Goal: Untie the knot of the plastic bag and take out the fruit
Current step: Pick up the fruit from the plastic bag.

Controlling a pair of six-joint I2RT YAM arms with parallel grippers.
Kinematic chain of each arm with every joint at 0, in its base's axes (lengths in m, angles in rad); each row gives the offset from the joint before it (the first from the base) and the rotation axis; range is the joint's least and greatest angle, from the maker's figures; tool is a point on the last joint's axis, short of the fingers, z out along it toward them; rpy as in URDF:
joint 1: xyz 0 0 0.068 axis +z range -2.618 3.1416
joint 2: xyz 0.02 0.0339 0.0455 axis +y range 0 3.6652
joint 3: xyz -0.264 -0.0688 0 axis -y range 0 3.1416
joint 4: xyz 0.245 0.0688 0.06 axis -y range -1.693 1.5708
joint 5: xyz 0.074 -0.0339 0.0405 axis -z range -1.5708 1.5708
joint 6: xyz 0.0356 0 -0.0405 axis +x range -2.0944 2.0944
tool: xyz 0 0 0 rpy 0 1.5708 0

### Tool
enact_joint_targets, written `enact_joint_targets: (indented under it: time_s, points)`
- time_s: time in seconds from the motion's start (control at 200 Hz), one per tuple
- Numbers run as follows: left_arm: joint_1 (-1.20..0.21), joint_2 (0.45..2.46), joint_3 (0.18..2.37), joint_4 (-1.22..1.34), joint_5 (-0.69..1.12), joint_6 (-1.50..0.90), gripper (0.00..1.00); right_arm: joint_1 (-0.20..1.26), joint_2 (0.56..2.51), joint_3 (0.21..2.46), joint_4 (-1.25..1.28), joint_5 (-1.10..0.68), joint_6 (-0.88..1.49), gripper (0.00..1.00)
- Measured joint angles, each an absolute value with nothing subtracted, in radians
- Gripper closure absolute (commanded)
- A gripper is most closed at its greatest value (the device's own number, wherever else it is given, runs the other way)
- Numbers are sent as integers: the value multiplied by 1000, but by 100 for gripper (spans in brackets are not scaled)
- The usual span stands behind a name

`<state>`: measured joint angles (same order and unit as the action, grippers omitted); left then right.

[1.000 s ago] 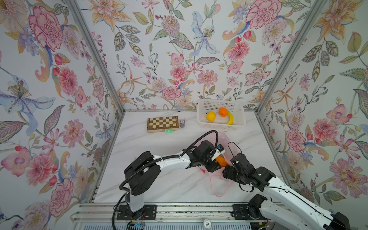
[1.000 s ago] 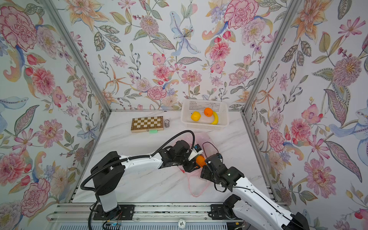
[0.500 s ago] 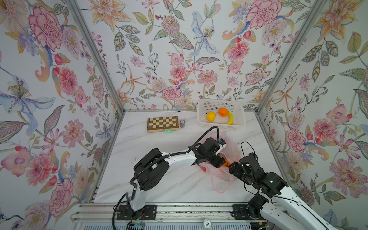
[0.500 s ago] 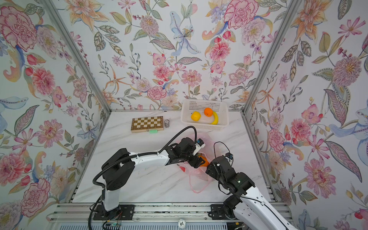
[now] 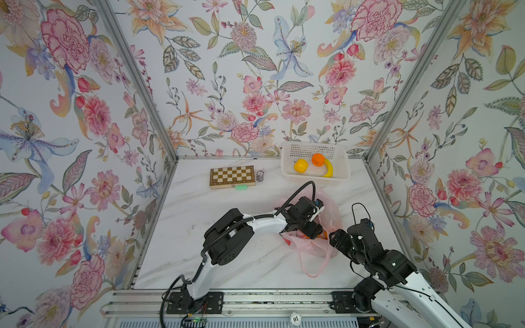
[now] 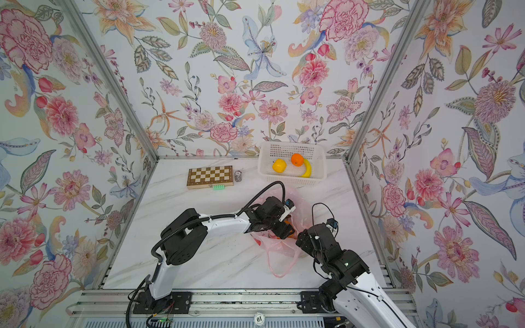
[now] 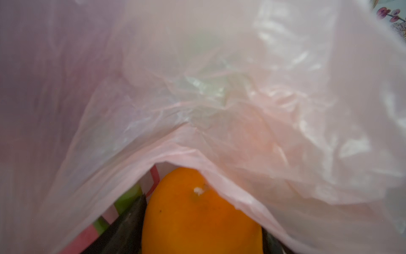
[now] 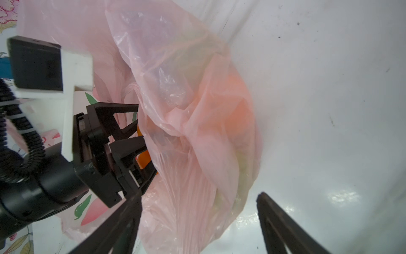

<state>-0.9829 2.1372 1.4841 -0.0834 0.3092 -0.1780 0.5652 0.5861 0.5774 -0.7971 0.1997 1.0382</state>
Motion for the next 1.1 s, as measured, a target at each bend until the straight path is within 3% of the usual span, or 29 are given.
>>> enact_joint_targets:
  time_s: [0.15, 0.275, 0.465, 0.776, 1.101]
  points:
    - [-982, 2138, 1493, -94, 310, -172, 43, 560, 586, 577, -797, 200, 1038, 15]
    - [-981, 2138, 1493, -93, 321, -171, 49, 542, 586, 577, -795, 194, 1035, 12]
    - [-969, 2086, 1411, -38, 354, -170, 52, 455, 586, 579, -761, 133, 1007, 9]
    - [-934, 1889, 1256, 126, 424, -88, 52, 265, 673, 682, -661, -143, 905, 8]
    - [-921, 1782, 1151, 363, 521, 69, 52, 228, 751, 800, -595, -368, 807, 7]
